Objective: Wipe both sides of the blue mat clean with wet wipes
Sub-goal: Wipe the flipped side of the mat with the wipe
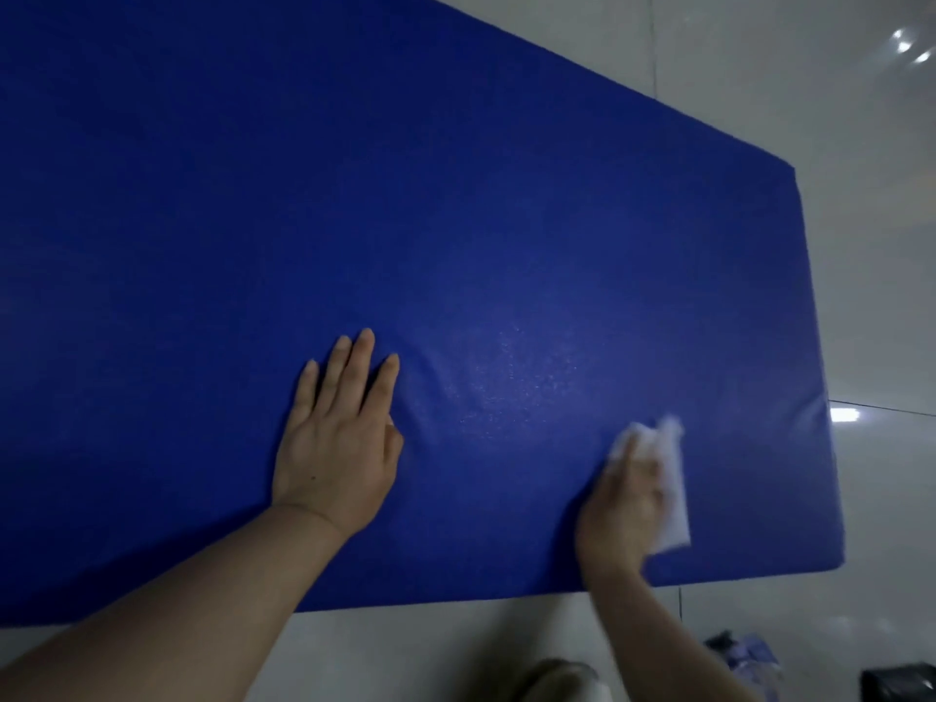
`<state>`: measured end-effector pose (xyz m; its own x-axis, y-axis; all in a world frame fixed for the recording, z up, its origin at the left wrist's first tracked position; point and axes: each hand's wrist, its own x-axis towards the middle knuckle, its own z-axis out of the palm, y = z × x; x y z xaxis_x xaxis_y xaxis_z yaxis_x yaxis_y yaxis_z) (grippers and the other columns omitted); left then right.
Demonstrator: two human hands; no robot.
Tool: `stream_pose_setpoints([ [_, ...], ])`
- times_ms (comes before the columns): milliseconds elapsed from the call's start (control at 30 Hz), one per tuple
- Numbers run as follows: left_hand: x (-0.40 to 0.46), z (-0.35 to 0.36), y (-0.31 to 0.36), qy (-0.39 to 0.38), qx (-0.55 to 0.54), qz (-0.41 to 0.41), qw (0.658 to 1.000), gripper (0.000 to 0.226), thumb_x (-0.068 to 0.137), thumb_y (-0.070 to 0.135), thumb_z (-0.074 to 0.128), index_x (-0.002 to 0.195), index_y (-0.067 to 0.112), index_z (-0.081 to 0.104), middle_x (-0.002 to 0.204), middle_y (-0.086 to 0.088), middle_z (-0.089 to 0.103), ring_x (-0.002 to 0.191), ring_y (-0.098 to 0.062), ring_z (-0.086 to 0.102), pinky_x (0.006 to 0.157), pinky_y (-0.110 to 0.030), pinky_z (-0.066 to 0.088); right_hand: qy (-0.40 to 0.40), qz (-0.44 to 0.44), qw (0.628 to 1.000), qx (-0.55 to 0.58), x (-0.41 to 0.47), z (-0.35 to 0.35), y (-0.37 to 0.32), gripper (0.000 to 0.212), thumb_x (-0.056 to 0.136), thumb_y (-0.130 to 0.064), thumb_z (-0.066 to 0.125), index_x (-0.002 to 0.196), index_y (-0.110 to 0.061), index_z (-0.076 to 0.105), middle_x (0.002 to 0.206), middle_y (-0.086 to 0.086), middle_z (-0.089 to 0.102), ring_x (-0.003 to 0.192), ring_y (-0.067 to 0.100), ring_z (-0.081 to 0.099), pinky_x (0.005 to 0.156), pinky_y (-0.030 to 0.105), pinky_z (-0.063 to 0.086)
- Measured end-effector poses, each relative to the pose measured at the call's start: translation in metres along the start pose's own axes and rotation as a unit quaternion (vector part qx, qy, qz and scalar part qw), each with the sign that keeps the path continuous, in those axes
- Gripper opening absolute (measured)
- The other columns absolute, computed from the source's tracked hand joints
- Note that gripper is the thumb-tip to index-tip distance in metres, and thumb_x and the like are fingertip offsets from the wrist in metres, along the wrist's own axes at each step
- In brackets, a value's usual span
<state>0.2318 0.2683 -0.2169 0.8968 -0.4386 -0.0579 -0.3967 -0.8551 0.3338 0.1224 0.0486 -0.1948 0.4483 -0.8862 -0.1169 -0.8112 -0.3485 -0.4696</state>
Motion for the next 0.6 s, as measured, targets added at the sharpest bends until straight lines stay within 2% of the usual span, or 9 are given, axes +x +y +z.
stream_pose_setpoints([
  [67, 0.000, -0.001, 0.000, -0.010, 0.007, -0.001, 1.000, 0.057, 0.087, 0.021, 0.047, 0.141, 0.006, 0.044, 0.154, -0.017, 0.029, 0.142, -0.029, 0.022, 0.116, -0.043, 0.008, 0.018, -0.202, 0.978, -0.051, -0.038, 0.025, -0.012, 0.043, 0.100, -0.008, 0.035, 0.142, -0.014, 0.041, 0.141, 0.011, 0.049, 0.128, 0.027, 0.048, 0.110, 0.044, 0.033],
  [133, 0.000, -0.002, -0.001, -0.011, 0.013, -0.002, 1.000, 0.054, 0.090, 0.023, 0.042, 0.141, 0.006, 0.045, 0.154, -0.017, 0.029, 0.142, -0.029, 0.023, 0.115, -0.043, 0.010, -0.067, -0.373, 0.916, -0.133, -0.070, 0.039, -0.033, 0.052, 0.095, -0.012, 0.026, 0.147, -0.018, 0.029, 0.151, 0.005, 0.034, 0.140, 0.022, 0.029, 0.114, 0.042, 0.021],
  [167, 0.001, -0.002, -0.002, -0.013, 0.017, -0.002, 1.000, 0.054, 0.091, 0.026, 0.036, 0.141, 0.006, 0.044, 0.154, -0.017, 0.029, 0.142, -0.029, 0.023, 0.116, -0.043, 0.010, -0.101, -0.410, 0.896, -0.141, -0.063, 0.040, -0.029, 0.055, 0.094, -0.013, 0.024, 0.149, -0.019, 0.025, 0.154, 0.003, 0.025, 0.143, 0.019, 0.019, 0.117, 0.040, 0.017],
  [267, 0.001, -0.002, -0.002, -0.016, 0.023, 0.000, 1.000, 0.058, 0.090, 0.029, 0.026, 0.140, 0.007, 0.045, 0.154, -0.016, 0.031, 0.142, -0.029, 0.023, 0.115, -0.043, 0.010, -0.050, -0.354, 0.915, -0.187, -0.005, 0.026, -0.009, 0.051, 0.099, -0.013, 0.014, 0.149, -0.007, 0.025, 0.159, 0.007, 0.009, 0.147, 0.021, 0.009, 0.118, 0.042, 0.019],
  [333, 0.001, -0.001, -0.002, -0.010, 0.026, 0.000, 1.000, 0.059, 0.090, 0.029, 0.026, 0.140, 0.006, 0.045, 0.153, -0.017, 0.031, 0.141, -0.029, 0.024, 0.114, -0.044, 0.011, -0.023, -0.194, 0.963, -0.186, 0.027, 0.014, -0.003, 0.052, 0.099, -0.017, 0.014, 0.151, -0.008, 0.017, 0.159, 0.000, -0.008, 0.147, 0.021, 0.003, 0.117, 0.042, 0.020],
  [400, 0.001, -0.001, -0.001, -0.007, 0.029, 0.000, 1.000, 0.059, 0.090, 0.029, 0.025, 0.140, 0.005, 0.045, 0.153, -0.018, 0.031, 0.141, -0.030, 0.024, 0.115, -0.043, 0.009, 0.017, -0.109, 0.986, -0.123, 0.022, 0.023, -0.018, 0.055, 0.098, -0.015, 0.021, 0.151, -0.006, 0.008, 0.158, 0.010, -0.012, 0.147, 0.028, -0.003, 0.118, 0.042, 0.015],
  [467, 0.000, -0.001, -0.001, -0.009, 0.029, 0.001, 1.000, 0.060, 0.089, 0.030, 0.025, 0.140, 0.004, 0.045, 0.153, -0.018, 0.030, 0.141, -0.031, 0.024, 0.116, -0.041, 0.004, -0.052, -0.202, 0.965, -0.157, -0.017, 0.041, -0.044, 0.056, 0.096, -0.013, 0.017, 0.150, -0.004, 0.009, 0.157, 0.020, 0.005, 0.146, 0.034, 0.005, 0.118, 0.045, 0.017],
  [533, 0.001, -0.002, 0.000, -0.011, 0.026, 0.003, 1.000, 0.061, 0.089, 0.030, 0.026, 0.139, 0.004, 0.046, 0.153, -0.019, 0.031, 0.141, -0.031, 0.024, 0.116, -0.040, 0.003, -0.108, -0.347, 0.923, -0.129, -0.051, 0.064, -0.054, 0.053, 0.096, -0.020, 0.023, 0.148, -0.010, 0.025, 0.154, 0.012, 0.029, 0.143, 0.027, 0.023, 0.115, 0.045, 0.024],
  [600, 0.001, -0.002, 0.000, -0.012, 0.020, 0.004, 1.000, 0.060, 0.089, 0.030, 0.026, 0.139, 0.004, 0.046, 0.153, -0.019, 0.031, 0.141, -0.031, 0.024, 0.116, -0.041, 0.005, -0.113, -0.395, 0.902, -0.131, -0.048, 0.064, -0.063, 0.052, 0.095, -0.021, 0.027, 0.147, -0.013, 0.030, 0.153, 0.006, 0.032, 0.142, 0.021, 0.026, 0.116, 0.042, 0.025],
])
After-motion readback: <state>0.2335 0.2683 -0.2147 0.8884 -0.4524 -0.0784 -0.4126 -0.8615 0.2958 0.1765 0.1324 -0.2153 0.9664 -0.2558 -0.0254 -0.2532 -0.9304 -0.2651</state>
